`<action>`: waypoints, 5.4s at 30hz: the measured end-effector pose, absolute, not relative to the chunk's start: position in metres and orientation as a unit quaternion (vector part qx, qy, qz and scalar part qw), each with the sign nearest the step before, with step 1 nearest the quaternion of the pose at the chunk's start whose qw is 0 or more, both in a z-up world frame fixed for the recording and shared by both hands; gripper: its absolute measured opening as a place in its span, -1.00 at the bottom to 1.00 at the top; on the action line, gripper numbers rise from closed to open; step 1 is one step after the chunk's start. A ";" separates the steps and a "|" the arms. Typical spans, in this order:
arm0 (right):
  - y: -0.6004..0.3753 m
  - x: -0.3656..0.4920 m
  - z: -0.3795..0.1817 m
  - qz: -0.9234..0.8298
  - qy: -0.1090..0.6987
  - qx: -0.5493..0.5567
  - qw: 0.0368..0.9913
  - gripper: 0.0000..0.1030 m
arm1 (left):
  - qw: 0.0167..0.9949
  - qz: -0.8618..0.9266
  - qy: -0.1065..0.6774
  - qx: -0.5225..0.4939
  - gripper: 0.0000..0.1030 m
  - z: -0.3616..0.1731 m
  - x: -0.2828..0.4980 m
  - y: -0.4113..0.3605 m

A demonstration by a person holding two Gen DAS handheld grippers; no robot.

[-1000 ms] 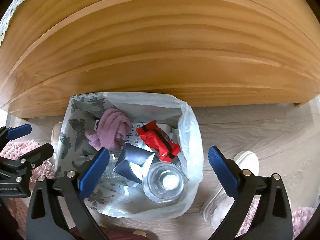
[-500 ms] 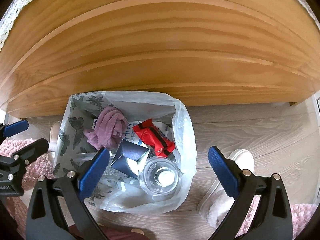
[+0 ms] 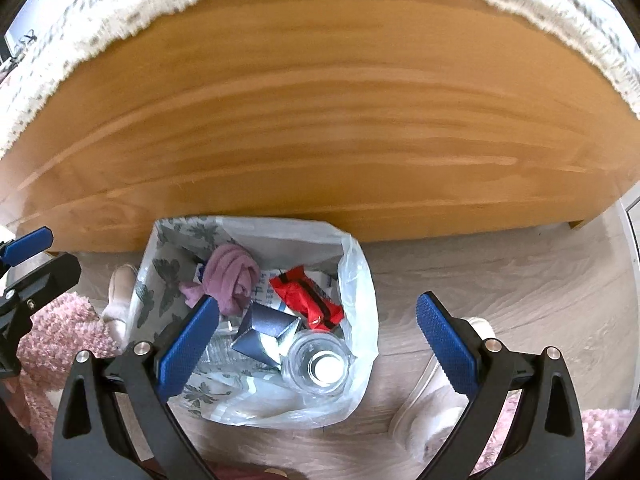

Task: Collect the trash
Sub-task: 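Lift both open tools out of the bin toward the bed, then reach the right tool to the gold snack packet on the blanket, then close the right tool on the gold snack packet and lift it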

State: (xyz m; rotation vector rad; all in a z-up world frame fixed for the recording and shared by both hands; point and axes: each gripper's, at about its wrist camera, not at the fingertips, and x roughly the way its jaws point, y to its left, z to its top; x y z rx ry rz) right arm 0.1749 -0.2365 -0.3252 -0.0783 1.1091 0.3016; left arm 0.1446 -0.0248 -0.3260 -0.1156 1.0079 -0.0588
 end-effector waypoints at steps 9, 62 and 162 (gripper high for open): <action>-0.244 0.167 -0.288 0.146 0.474 -0.026 0.868 0.84 | 0.909 -0.034 0.413 -0.028 0.86 -0.290 0.129 -0.027; -0.270 0.251 -0.057 0.141 0.130 -0.024 0.981 0.84 | 0.983 -0.056 0.167 -0.049 0.86 -0.094 0.215 -0.017; -0.342 0.394 -0.099 0.030 0.272 0.068 0.959 -0.96 | 0.957 -0.042 0.284 -0.041 0.86 -0.136 0.364 -0.035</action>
